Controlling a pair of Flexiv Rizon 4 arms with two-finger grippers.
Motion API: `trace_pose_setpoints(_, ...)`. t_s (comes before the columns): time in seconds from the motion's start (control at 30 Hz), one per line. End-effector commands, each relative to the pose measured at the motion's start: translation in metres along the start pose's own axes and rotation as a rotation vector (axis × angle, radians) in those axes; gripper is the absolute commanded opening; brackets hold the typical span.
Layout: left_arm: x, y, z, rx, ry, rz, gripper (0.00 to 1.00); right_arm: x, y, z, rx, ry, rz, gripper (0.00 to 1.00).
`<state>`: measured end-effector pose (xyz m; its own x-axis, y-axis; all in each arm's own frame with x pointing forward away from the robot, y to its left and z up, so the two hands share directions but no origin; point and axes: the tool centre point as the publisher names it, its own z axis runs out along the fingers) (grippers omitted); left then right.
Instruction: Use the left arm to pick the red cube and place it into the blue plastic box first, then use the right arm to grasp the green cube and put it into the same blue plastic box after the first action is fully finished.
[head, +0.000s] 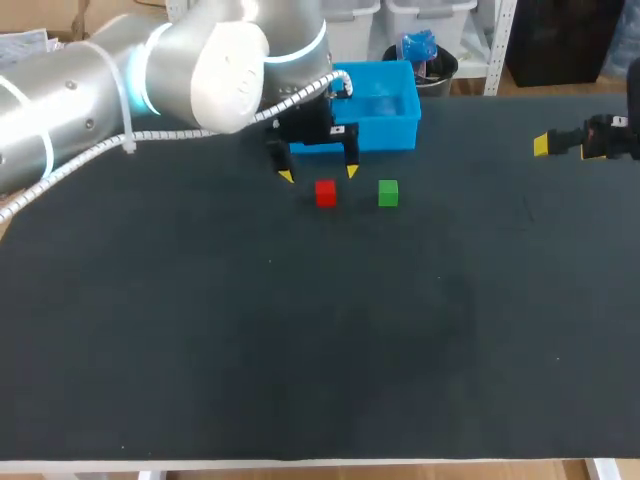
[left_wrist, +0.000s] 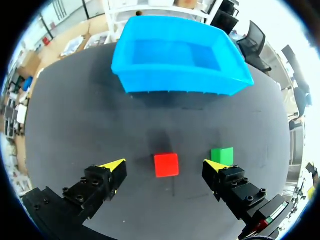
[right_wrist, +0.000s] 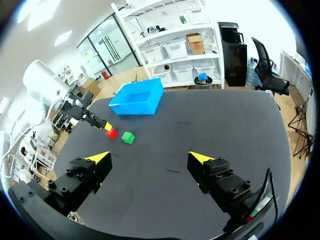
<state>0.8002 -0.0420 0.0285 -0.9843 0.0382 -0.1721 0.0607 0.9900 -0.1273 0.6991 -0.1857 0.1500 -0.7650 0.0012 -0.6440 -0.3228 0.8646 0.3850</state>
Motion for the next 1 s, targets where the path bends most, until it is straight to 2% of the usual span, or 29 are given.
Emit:
trace_pose_setpoints(0.03,-0.004,-0.004,0.01,-0.013,0.003,-0.006,1.0,0.0,0.0,0.0,0.002,0.001,0.0,1.0)
trace_pose_setpoints(0.63,0.002,0.006,0.029,-0.059,0.007,-0.037,1.0,0.0,0.0,0.0,0.002,0.001,0.0,1.0)
trace_pose_setpoints(1.0,0.009,0.004,0.032,-0.067,0.013,-0.033,1.0,0.0,0.0,0.0,0.002,0.001,0.0,1.0)
